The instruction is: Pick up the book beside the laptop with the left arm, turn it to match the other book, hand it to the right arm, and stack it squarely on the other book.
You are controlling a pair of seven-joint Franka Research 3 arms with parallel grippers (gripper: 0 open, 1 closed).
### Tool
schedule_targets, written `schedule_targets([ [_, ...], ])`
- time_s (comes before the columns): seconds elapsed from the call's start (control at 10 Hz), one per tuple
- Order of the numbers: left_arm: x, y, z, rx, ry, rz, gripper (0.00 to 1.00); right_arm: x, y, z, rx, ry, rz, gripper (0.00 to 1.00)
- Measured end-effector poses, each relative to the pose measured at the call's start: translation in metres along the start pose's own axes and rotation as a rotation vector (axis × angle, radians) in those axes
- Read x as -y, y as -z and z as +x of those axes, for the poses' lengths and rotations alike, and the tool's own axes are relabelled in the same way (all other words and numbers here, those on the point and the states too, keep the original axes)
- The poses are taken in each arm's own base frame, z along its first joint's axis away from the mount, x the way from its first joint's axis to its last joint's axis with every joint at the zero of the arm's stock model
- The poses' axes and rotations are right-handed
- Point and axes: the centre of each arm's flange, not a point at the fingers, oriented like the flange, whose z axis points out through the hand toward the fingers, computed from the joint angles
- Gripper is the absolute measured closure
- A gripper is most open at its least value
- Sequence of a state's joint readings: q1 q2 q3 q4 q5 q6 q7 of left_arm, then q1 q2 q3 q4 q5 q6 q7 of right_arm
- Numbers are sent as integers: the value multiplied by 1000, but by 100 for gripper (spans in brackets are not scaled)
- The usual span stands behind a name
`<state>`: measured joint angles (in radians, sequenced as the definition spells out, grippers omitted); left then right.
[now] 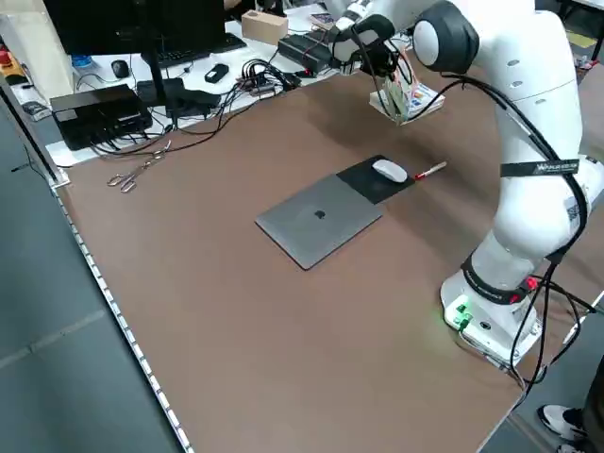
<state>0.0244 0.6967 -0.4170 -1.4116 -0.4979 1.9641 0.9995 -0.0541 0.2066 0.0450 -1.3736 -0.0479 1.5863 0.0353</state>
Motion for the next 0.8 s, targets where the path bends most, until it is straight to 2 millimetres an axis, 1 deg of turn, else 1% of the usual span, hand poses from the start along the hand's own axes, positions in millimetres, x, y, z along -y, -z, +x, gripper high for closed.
schedule_targets([
  [0.2,-4,-2,26,-13,-90,11,85,-1,0,0,0,-2,1,0],
  [0.3,-7,-8,36,-10,-128,14,85,-1,0,0,0,-2,1,0],
  [0.4,-6,-21,41,4,-156,16,85,0,0,0,-2,-1,3,0],
  [0.6,0,-50,45,16,-188,28,85,5,1,1,-10,6,8,0],
  [0.8,13,-70,41,1,-233,51,85,9,2,1,-10,13,9,0],
])
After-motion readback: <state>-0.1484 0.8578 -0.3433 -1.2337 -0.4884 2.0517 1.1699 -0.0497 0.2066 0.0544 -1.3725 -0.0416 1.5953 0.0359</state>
